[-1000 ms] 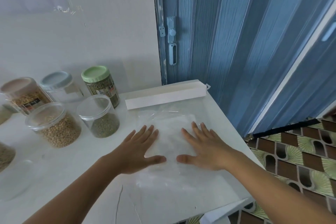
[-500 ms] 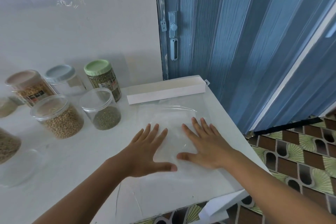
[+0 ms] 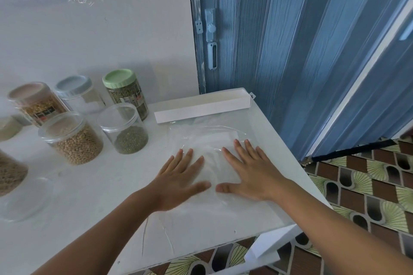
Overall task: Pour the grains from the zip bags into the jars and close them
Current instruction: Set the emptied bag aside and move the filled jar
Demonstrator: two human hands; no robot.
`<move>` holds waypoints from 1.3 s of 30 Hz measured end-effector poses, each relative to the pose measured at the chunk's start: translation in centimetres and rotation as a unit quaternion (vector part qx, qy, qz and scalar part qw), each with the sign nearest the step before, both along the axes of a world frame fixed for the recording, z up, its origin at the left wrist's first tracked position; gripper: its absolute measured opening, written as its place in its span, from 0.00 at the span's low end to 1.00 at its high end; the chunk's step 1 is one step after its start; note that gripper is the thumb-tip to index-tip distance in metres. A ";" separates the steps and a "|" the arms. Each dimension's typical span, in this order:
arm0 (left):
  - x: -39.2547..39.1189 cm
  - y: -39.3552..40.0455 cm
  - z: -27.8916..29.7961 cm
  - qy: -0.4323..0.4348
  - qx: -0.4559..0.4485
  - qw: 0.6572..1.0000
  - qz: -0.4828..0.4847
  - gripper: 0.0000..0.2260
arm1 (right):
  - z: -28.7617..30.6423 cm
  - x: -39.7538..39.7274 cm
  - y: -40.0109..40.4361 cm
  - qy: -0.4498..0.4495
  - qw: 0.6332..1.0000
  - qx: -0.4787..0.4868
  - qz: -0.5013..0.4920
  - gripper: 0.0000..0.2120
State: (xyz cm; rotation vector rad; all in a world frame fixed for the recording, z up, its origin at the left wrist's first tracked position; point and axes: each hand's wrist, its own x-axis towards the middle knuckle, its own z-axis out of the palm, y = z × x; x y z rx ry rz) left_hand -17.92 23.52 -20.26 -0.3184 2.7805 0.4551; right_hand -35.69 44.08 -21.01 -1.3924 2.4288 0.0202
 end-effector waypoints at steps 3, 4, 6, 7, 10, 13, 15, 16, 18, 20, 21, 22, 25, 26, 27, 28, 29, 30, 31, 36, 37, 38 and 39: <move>0.5 0.4 -0.7 0.018 -0.058 0.998 -0.016 0.48 | -0.1 0.0 0.2 0.001 1.000 -0.006 -0.001 0.55; 0.5 0.5 -0.8 0.022 -0.068 0.997 -0.018 0.48 | -0.1 0.0 0.2 0.002 1.000 -0.007 -0.001 0.55; 0.5 0.5 -0.9 0.029 -0.080 0.996 -0.020 0.49 | -0.3 0.1 0.3 0.003 1.000 -0.009 -0.001 0.56; 0.5 0.5 -1.0 0.032 -0.085 0.996 -0.020 0.50 | -0.3 0.0 0.3 0.004 1.000 -0.010 -0.001 0.56; 0.5 0.6 -1.2 0.039 -0.095 0.995 -0.021 0.50 | -0.4 0.0 0.3 0.007 1.000 -0.011 0.000 0.56; 0.5 0.6 -1.3 0.048 -0.097 0.994 -0.018 0.50 | -0.5 0.0 0.3 0.009 1.000 -0.012 -0.001 0.55; 0.5 0.6 -1.4 0.051 -0.098 0.994 -0.015 0.50 | -0.4 0.1 0.3 0.011 1.000 -0.012 -0.002 0.55; 0.5 0.6 -1.4 0.052 -0.099 0.994 -0.015 0.50 | -0.4 0.1 0.3 0.013 1.000 -0.012 -0.001 0.55; 0.5 0.5 -1.4 0.053 -0.098 0.994 -0.015 0.50 | -0.4 0.2 0.4 0.015 1.000 -0.014 0.000 0.55; 0.5 0.5 -1.4 0.054 -0.092 0.994 -0.014 0.50 | -0.4 0.2 0.4 0.014 1.000 -0.017 -0.001 0.54; 0.5 0.5 -1.3 0.053 -0.090 0.994 -0.014 0.49 | -0.4 0.2 0.4 0.013 1.000 -0.018 -0.001 0.54; 0.5 0.5 -1.3 0.052 -0.088 0.995 -0.013 0.50 | -0.4 0.2 0.4 0.013 1.000 -0.019 -0.002 0.54; 0.4 0.6 -1.2 0.048 -0.069 0.996 0.003 0.50 | -0.2 0.2 0.4 0.009 1.000 -0.016 -0.003 0.54; 0.3 0.6 -1.1 0.046 -0.060 0.997 0.008 0.51 | -0.1 0.2 0.4 0.002 1.000 -0.012 -0.005 0.54; 0.3 0.7 -1.0 0.044 -0.050 0.998 0.012 0.52 | 0.0 0.1 0.4 -0.007 1.000 -0.006 -0.007 0.54; 0.2 0.7 -0.8 0.045 -0.039 0.998 0.015 0.52 | 0.3 0.1 0.3 -0.017 1.000 0.002 -0.006 0.54; 0.2 0.6 -0.7 0.048 -0.024 0.998 0.020 0.52 | 0.6 0.0 0.1 -0.032 0.999 0.010 -0.007 0.54; 0.2 0.6 -0.4 0.055 -0.004 0.998 0.028 0.52 | 1.1 -0.1 0.0 -0.053 0.998 0.016 -0.009 0.53; 0.2 0.5 -0.2 0.063 0.018 0.997 0.038 0.51 | 1.7 -0.2 -0.2 -0.075 0.997 0.021 -0.015 0.53; 1.6 -0.4 2.4 0.144 0.062 0.984 0.088 0.45 | 5.1 -0.3 -1.2 -0.093 0.995 0.020 -0.035 0.52; 2.2 -0.9 3.2 0.168 0.062 0.979 0.098 0.44 | 5.7 0.1 -1.7 -0.083 0.996 0.013 -0.035 0.52; 2.8 -1.4 3.9 0.188 0.059 0.974 0.108 0.43 | 6.5 0.6 -2.1 -0.079 0.996 0.001 -0.034 0.52; 3.8 -2.2 4.6 0.206 0.055 0.970 0.118 0.42 | 7.3 1.5 -2.8 -0.083 0.996 -0.017 -0.033 0.51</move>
